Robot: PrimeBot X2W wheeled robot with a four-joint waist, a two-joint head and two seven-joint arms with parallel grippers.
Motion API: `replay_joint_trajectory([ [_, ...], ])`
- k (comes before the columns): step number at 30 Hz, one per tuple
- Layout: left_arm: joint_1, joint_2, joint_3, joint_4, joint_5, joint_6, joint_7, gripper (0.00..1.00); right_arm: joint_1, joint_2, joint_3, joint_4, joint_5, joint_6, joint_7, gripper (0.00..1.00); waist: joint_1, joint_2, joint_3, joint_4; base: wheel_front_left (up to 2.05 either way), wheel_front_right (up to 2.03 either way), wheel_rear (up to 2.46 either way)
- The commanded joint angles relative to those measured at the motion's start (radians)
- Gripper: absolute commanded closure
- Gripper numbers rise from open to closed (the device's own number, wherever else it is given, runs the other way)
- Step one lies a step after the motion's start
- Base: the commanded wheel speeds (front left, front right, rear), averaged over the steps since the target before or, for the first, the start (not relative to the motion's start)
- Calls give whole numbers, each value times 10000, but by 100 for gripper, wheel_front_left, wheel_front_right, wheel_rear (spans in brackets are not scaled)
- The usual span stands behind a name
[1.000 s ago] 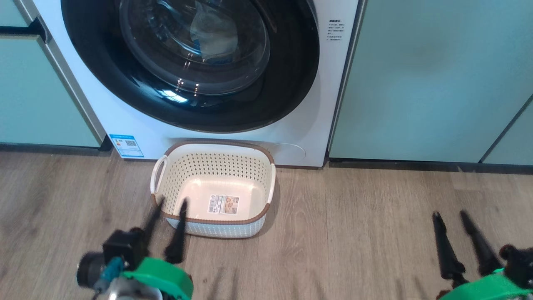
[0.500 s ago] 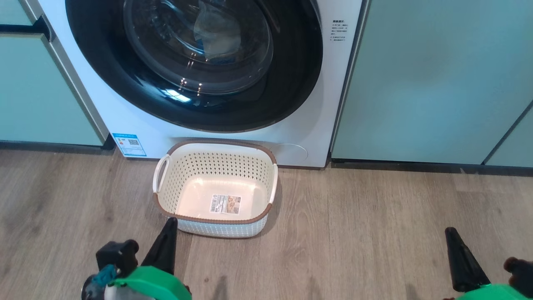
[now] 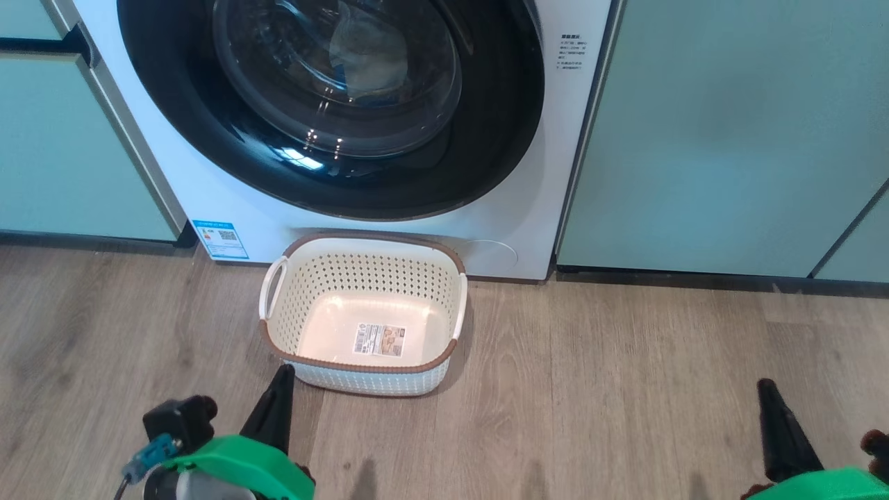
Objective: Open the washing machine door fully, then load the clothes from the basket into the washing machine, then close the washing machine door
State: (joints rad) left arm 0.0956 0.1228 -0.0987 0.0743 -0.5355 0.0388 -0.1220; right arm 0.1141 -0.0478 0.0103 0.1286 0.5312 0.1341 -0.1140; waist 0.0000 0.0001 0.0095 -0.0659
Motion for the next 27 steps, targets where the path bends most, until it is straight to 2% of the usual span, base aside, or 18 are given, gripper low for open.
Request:
replay_joint_trajectory([
  [1, -557, 58, 231, -242, -349, -77, 69, 100, -596, -183, -26, -246, 372, -8, 71, 100, 0, -1, -1, 13, 0, 0, 0],
  [27, -933, -50, 594, 249, -3193, -503, 560, 100, -1009, -269, -168, 111, 3257, -15, 507, 100, 0, -1, -17, 183, 0, 0, 0],
])
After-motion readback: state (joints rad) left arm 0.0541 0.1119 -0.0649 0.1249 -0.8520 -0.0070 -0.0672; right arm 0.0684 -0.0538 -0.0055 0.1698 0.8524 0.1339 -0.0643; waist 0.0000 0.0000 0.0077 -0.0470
